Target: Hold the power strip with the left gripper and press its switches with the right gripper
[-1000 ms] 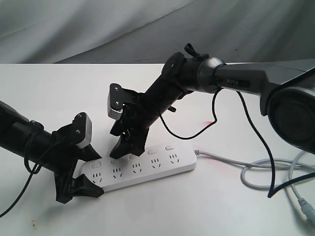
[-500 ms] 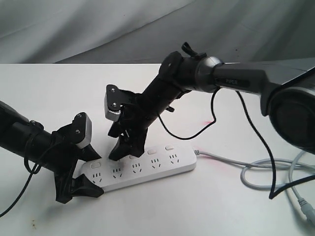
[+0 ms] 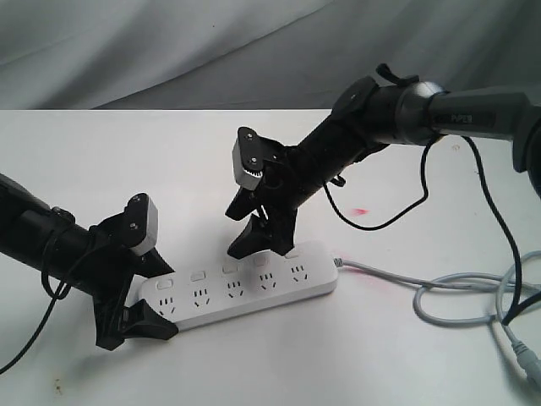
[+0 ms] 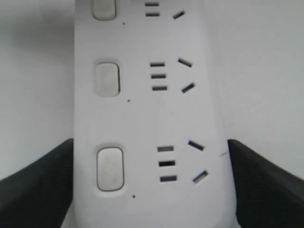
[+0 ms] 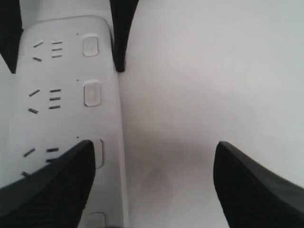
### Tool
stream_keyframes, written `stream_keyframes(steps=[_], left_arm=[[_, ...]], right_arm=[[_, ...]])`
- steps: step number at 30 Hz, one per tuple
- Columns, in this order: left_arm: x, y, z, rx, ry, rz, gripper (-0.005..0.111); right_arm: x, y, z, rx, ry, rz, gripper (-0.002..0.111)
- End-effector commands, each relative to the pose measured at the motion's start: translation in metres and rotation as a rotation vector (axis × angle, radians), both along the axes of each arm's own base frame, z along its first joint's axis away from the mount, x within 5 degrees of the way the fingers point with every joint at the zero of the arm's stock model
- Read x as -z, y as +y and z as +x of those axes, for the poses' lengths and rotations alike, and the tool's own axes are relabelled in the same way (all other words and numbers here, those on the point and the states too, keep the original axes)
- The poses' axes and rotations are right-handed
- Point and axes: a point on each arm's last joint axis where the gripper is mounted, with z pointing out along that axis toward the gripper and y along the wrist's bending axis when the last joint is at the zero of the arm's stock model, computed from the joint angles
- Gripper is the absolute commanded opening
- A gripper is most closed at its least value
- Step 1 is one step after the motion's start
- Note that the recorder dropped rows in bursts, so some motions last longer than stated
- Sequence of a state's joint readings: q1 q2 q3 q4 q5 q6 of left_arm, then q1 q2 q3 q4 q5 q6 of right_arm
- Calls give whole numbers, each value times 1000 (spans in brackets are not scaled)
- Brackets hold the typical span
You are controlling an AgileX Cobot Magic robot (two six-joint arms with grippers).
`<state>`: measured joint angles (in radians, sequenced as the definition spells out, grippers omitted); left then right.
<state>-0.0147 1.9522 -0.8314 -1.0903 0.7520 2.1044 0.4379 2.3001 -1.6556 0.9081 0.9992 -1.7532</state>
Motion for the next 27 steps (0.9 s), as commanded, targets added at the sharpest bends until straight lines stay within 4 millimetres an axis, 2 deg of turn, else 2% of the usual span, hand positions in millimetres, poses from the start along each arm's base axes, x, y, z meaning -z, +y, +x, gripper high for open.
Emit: stream_keyframes(steps=[1,5,27], left_arm=[[-1,-3,1,-5,3,-7,0],[-1,-3,1,-5,3,-7,0],[-1,-3,1,-5,3,-7,0]], right_arm=[[-1,11,-2,18,-37,21,65],[0,17,-6,1,-36,18,65],[23,13,-6,3,-5,-51,65]])
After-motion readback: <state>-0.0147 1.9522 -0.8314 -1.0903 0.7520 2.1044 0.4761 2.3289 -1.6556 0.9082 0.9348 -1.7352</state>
